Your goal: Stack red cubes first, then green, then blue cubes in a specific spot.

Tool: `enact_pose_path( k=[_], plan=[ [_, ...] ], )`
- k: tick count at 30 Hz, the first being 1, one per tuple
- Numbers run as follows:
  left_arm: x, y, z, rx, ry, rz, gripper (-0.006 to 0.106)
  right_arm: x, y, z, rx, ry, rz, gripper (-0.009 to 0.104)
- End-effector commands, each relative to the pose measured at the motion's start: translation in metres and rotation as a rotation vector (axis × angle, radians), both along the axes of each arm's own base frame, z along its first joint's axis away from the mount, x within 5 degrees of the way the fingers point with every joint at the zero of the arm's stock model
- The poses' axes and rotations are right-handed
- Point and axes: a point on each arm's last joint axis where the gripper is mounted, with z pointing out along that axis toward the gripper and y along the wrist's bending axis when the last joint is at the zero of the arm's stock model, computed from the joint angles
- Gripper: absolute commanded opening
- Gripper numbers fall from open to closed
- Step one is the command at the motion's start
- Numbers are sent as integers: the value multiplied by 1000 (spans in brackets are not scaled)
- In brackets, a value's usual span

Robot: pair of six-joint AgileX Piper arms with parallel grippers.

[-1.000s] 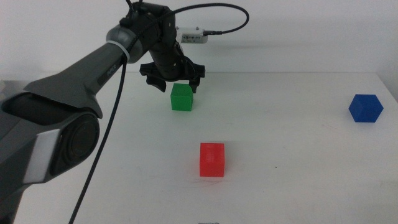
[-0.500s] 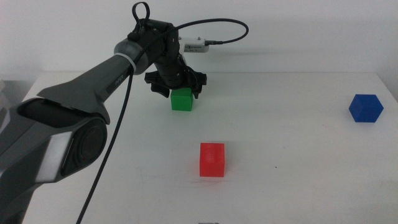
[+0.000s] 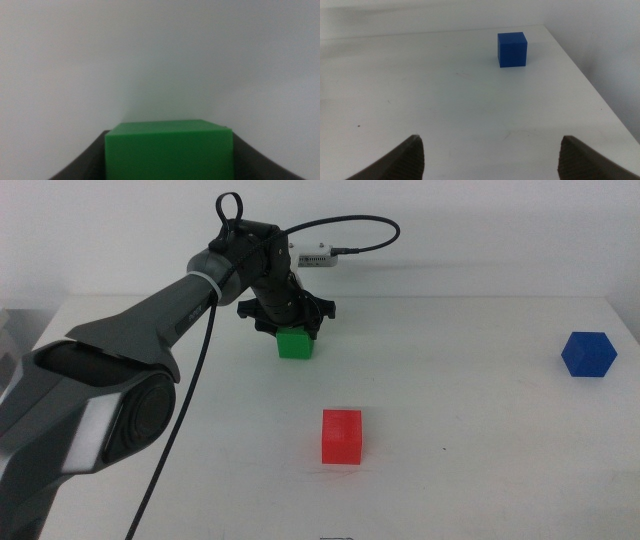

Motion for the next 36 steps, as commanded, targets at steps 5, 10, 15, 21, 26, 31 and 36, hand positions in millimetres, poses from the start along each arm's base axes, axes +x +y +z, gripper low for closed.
enact_pose_path(
  k=[5, 10, 15, 21, 26, 31, 36],
  plan=[
    [-21, 1, 87, -77, -64, 68, -1, -1, 0, 14, -23, -113, 10, 75],
    [-57, -9, 118, 40, -127, 116, -1, -1, 0, 14, -23, -113, 10, 75],
    [-100, -9, 132, 4, -162, 134, -1, -1, 0, 14, -23, -113, 10, 75],
    [-168, -9, 132, -117, -174, 159, -1, -1, 0, 14, -23, -113, 10, 75],
    [-203, -27, 137, -131, -173, 179, -1, -1, 0, 14, -23, -113, 10, 75],
    [-219, -47, 136, -141, -167, 193, -1, -1, 0, 14, -23, -113, 10, 75],
    [-218, -54, 123, -125, -135, 190, -1, -1, 0, 14, -23, -113, 10, 75]
  ],
)
